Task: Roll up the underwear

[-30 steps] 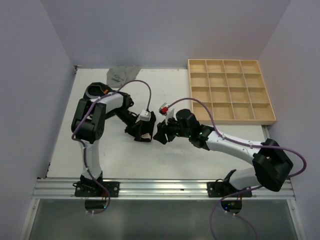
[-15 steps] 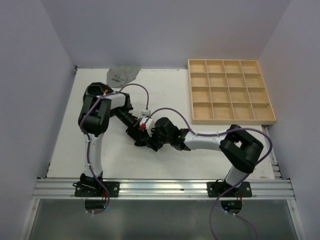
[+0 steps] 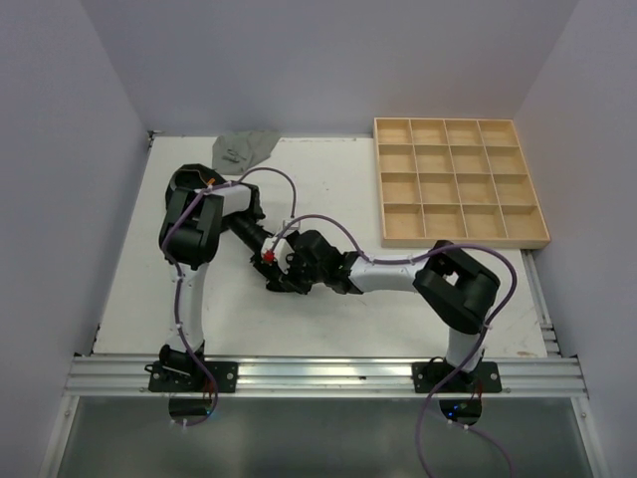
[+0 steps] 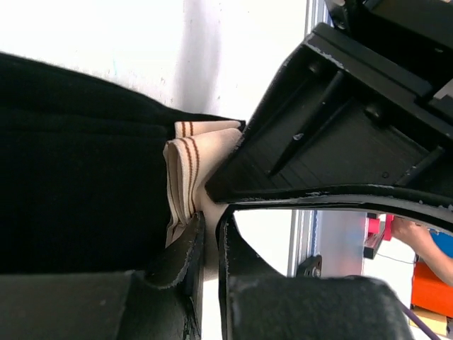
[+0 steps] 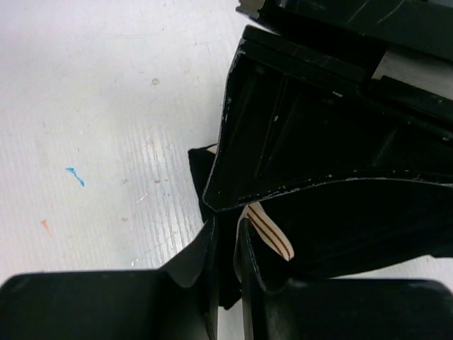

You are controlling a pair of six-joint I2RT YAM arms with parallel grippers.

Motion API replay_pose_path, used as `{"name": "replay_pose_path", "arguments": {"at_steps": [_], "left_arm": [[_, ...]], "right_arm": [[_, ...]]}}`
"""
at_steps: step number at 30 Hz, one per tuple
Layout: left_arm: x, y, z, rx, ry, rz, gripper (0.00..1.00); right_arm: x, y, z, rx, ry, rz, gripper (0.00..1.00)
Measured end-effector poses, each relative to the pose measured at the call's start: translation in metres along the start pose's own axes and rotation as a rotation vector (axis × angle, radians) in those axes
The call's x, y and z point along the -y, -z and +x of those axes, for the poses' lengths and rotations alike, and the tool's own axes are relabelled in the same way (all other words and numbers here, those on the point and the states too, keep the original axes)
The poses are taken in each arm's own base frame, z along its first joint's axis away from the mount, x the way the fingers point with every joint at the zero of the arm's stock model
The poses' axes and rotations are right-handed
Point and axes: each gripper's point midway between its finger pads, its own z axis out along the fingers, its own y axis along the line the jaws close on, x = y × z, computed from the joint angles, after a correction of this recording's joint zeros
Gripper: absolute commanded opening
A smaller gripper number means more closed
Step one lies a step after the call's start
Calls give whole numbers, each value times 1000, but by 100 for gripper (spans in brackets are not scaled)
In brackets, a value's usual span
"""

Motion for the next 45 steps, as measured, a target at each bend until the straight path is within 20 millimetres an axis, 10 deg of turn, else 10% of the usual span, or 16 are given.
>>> {"name": "replay_pose_path", "arguments": {"at_steps": [11,22,28,36,45], "left_arm": [[-3,30,-1,82,-55,-69,30],[46,147,-9,324,-500,-591,47],[67,110,24,239,-748,-781,53],[41,57,45,81,-1039,-871,57],[9,67,21,28,-1179,-977,58]], "right_arm": [[-1,-13,-10,29,-24,-58,0],[10,-13,-8,94,-407,-265,0],[23,-23,-13,107,-586,-373,0],[35,-36,-21,98,-759,-469,0],[43,-48,-29,52,-865,-523,0]]}}
